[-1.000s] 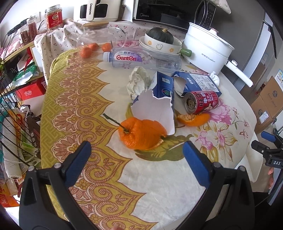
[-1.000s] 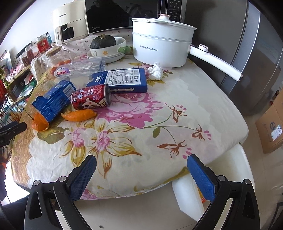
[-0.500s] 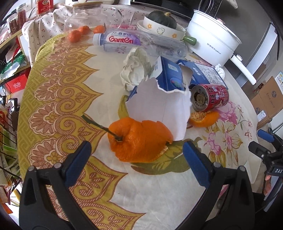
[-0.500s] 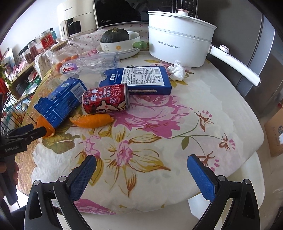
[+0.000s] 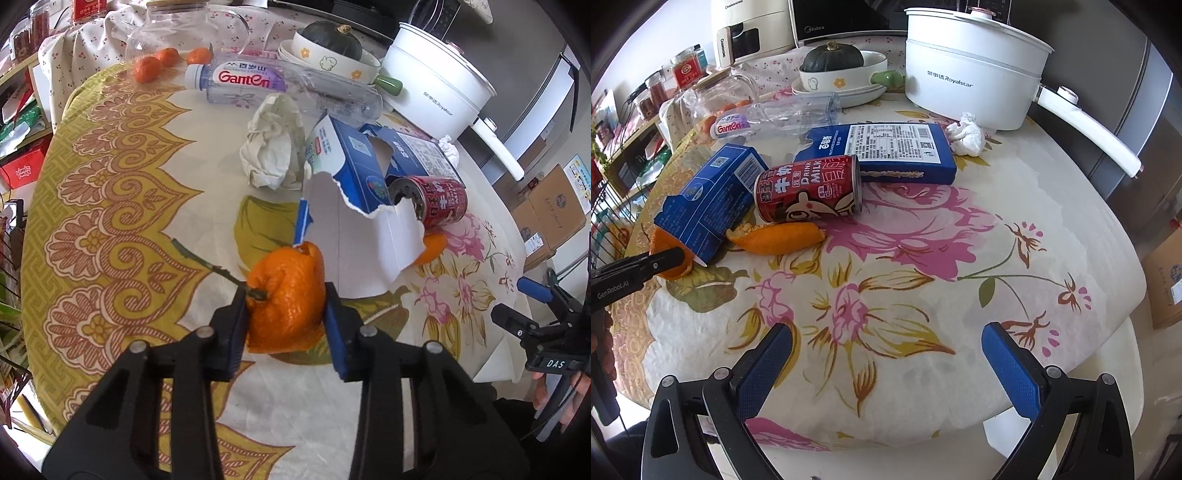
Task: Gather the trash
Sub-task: 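Grasp the orange peel with the left tool and lift it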
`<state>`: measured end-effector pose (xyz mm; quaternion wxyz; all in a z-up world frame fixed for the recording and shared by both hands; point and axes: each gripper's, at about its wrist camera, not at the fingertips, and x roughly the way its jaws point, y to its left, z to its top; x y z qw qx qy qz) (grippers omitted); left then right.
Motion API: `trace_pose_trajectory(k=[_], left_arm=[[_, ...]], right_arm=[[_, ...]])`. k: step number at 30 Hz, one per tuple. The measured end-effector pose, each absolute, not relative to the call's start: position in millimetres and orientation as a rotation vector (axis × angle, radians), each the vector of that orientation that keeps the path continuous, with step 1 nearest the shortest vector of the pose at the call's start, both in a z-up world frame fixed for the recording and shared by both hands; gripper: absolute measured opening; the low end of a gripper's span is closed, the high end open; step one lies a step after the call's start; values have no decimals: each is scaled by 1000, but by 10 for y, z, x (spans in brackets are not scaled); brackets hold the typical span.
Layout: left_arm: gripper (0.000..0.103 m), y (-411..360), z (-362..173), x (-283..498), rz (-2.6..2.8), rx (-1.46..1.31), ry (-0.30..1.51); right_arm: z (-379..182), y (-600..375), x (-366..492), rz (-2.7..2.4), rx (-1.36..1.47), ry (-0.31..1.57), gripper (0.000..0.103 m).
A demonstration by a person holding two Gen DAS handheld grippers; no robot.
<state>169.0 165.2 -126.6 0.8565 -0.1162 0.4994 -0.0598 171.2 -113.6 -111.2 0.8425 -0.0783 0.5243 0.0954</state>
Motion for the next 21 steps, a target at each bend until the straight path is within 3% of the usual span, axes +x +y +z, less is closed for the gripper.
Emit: trace_pose_trajectory(k=[5, 21], left_arm=[[26, 1647, -1172, 1616, -145, -244, 1040], [25, 1934, -722, 1258, -152, -290, 910]], right_arm=[[-1119, -1119, 1706, 209, -166, 1111, 103], [-1157, -902, 1898, 301, -70, 1109, 103]])
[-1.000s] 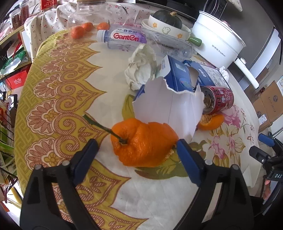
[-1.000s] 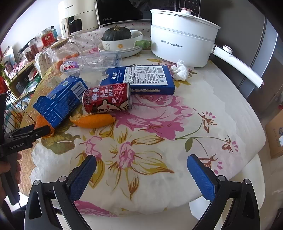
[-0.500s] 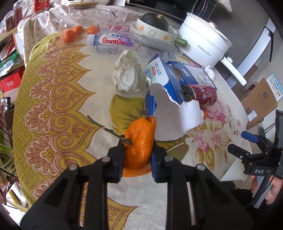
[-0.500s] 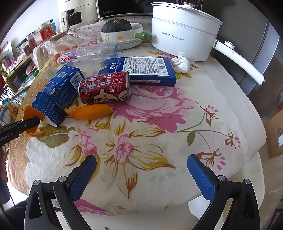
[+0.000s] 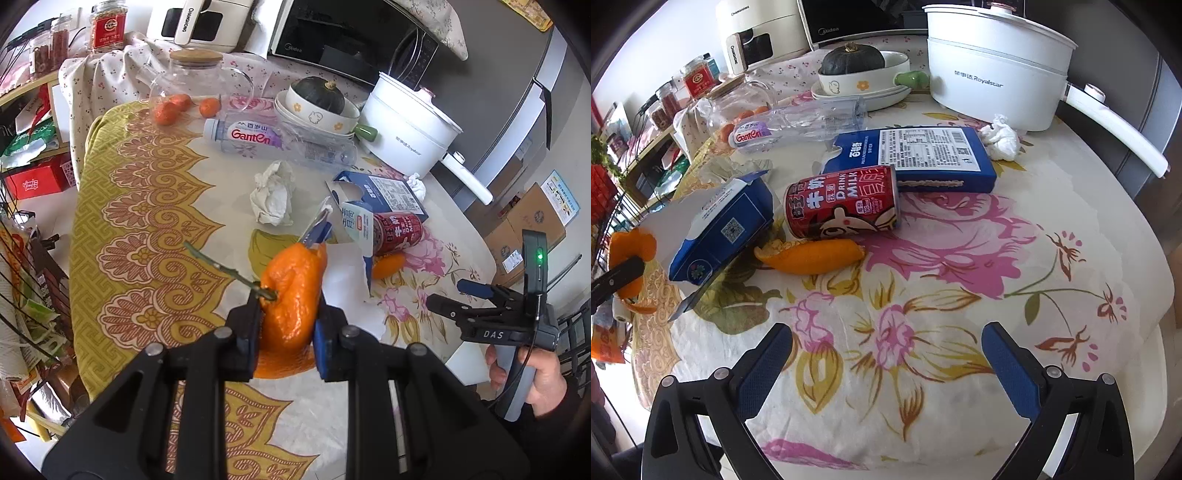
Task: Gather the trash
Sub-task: 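Grasp the orange peel with the left tool and lift it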
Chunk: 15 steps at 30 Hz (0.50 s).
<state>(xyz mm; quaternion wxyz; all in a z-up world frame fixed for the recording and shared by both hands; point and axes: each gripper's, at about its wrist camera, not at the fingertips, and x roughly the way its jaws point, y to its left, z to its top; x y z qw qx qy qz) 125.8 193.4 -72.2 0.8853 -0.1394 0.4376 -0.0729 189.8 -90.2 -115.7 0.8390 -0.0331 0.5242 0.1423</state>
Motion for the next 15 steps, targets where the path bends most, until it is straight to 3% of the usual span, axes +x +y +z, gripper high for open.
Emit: trace_pose_trajectory(k=[8, 13, 15], left_arm=[[25, 1943, -707, 1164, -178, -307, 933], [25, 2007, -793, 1131, -190, -339, 981], [26, 2000, -828, 1113, -199, -339, 1004]], right_arm=[[-1295, -588, 2055, 363, -30, 1088, 102], [-1390, -482, 2175, 367, 7, 1083, 94], [-1432, -463, 2223, 376, 43, 1085, 85]])
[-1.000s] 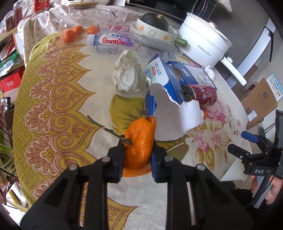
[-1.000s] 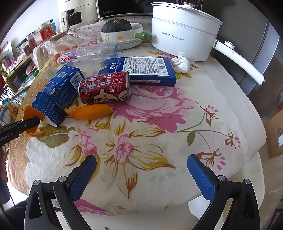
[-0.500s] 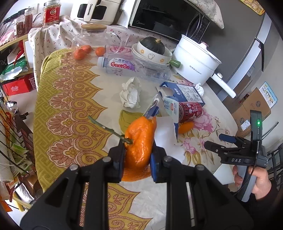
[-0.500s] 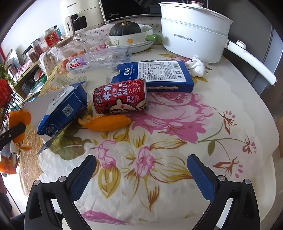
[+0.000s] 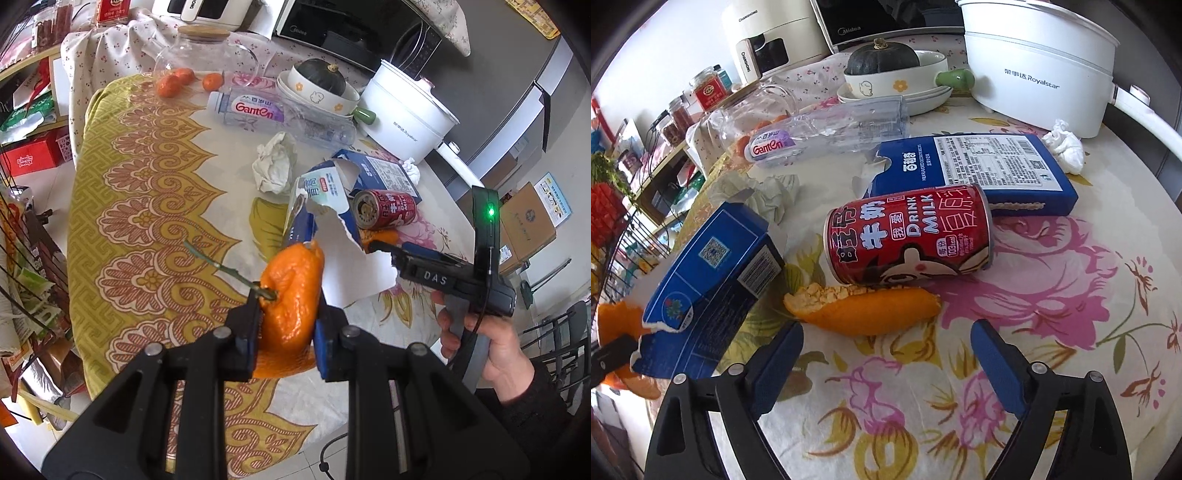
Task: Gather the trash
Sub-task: 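Grasp the flat orange peel piece with the right tool while the left tool holds its peel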
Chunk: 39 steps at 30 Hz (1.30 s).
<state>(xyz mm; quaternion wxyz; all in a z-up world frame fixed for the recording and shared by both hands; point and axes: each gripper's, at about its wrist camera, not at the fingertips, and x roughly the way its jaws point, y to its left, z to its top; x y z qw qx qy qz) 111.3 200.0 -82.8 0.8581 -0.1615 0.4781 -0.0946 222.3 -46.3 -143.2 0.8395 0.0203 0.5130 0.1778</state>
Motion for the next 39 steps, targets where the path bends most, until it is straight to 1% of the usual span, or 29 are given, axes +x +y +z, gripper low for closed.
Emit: trace_pose_trajectory(k=[1, 2, 7, 9, 10, 12, 14, 15, 20, 27, 35, 37, 38, 39], left_arm=[[26, 1989, -859, 1115, -200, -336, 1022], [26, 1981, -893, 1115, -195, -332, 1037], [29, 1971, -1111, 1134, -179, -324, 1149], [29, 1950, -1220, 1137, -177, -317, 1200], [29, 1937, -1258, 1136, -176, -311, 1216], [30, 1908, -1277, 1125, -180, -304, 1222], [29, 1874, -1242, 1106, -188, -292, 1213], [29, 1855, -1220, 1095, -198, -292, 1207], [26, 1748, -1105, 1042, -245, -273, 1177], [26, 1630, -912, 1006, -282, -271, 1110], [26, 1387, -805, 1027, -345, -255, 1073], [26, 1314, -792, 1040, -357, -247, 1072], [26, 1292, -789, 1045, -360, -244, 1070], [26, 1274, -789, 1049, -359, -240, 1070]], right_arm=[[-1436, -451, 2228, 370, 43, 1073, 84], [-1437, -430, 2231, 370, 35, 1057, 79], [-1442, -399, 2238, 371, 13, 1016, 60], [-1424, -429, 2244, 383, 21, 1006, 42], [-1415, -445, 2248, 395, 27, 1005, 38], [-1385, -470, 2246, 421, 37, 1006, 21], [-1349, -512, 2222, 442, 47, 1009, 12], [-1329, -528, 2204, 451, 48, 1013, 10], [-1228, -643, 2087, 485, 60, 1035, 8], [-1013, -831, 1876, 527, 70, 1030, 5], [-897, -1054, 1729, 508, 60, 1020, 4], [-918, -1119, 1739, 498, 91, 1041, 8], [-935, -1145, 1743, 497, 110, 1052, 11], [-955, -1153, 1749, 501, 125, 1065, 25]])
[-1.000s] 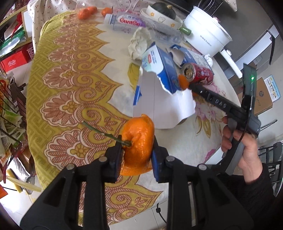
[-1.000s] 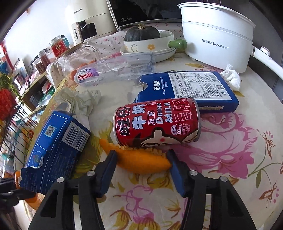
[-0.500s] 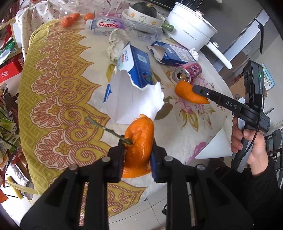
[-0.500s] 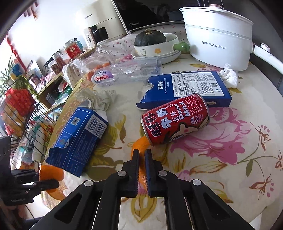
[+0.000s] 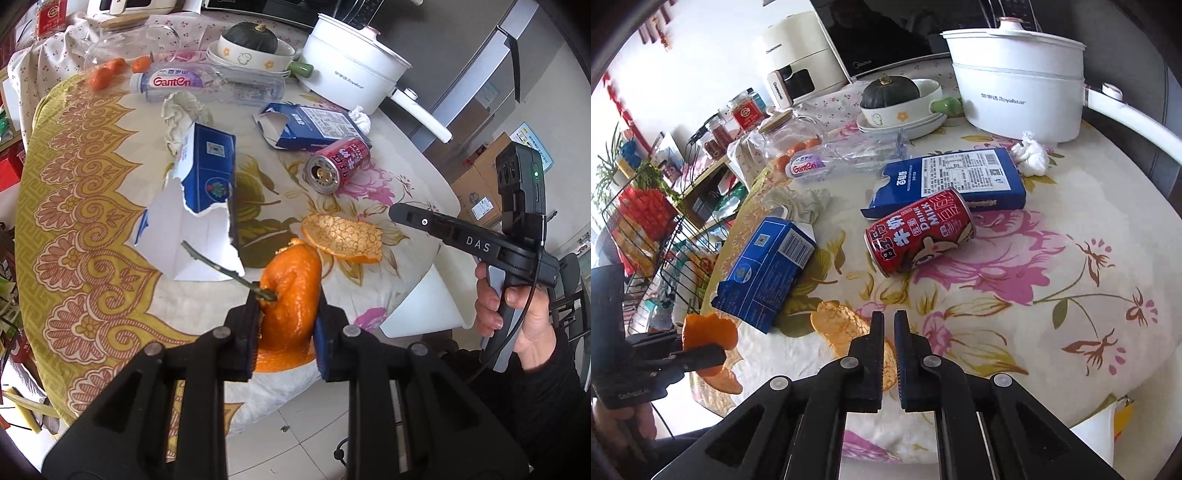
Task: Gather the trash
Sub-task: 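Grasp the flat orange peel piece with the right tool while the left tool holds its peel, then carry both peels over the white bin and open the left tool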
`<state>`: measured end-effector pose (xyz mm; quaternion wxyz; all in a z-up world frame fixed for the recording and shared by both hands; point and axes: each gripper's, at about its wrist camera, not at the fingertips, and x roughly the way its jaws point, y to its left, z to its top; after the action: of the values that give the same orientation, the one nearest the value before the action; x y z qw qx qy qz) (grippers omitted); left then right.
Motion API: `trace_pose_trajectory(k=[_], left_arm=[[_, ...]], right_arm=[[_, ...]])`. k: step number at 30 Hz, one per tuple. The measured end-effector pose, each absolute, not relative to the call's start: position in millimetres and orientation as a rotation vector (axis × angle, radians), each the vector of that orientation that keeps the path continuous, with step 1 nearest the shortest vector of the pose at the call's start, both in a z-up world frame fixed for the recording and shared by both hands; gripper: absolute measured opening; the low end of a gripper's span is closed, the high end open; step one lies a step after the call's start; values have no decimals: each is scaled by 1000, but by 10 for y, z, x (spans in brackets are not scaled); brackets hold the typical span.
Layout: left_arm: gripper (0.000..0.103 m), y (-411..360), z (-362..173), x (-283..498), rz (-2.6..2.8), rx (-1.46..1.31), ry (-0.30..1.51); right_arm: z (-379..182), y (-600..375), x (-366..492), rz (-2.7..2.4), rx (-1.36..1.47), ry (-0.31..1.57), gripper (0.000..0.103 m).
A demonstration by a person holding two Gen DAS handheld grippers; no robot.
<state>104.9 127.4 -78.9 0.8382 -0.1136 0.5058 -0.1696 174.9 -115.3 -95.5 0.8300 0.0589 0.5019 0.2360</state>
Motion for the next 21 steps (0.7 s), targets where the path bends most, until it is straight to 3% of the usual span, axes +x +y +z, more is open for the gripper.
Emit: trace_pose_trajectory(k=[1, 2, 3, 12, 14, 16, 18, 21], left_arm=[[26, 1269, -787, 1045, -356, -236, 1069], [26, 1265, -788, 1051, -351, -232, 1069], [26, 1273, -791, 1055, -344, -229, 1069], [26, 1479, -884, 1023, -290, -235, 1105], [26, 1496, -891, 1015, -289, -235, 1107], [26, 1501, -889, 1010, -292, -234, 1107], [26, 1495, -883, 1014, -294, -232, 1106], [26, 1465, -872, 1016, -299, -227, 1105]], right_arm=[[-973, -1148, 1747, 503, 129, 1072, 36], [-993, -1128, 1741, 507, 127, 1075, 65], [-1012, -1094, 1733, 517, 120, 1073, 78], [-1363, -669, 1715, 608, -72, 1136, 78], [-1390, -616, 1699, 591, -114, 1110, 73], [-1391, -584, 1687, 583, -148, 1096, 54], [-1383, -577, 1674, 601, -158, 1092, 23], [-1336, -573, 1639, 610, -176, 1078, 14]])
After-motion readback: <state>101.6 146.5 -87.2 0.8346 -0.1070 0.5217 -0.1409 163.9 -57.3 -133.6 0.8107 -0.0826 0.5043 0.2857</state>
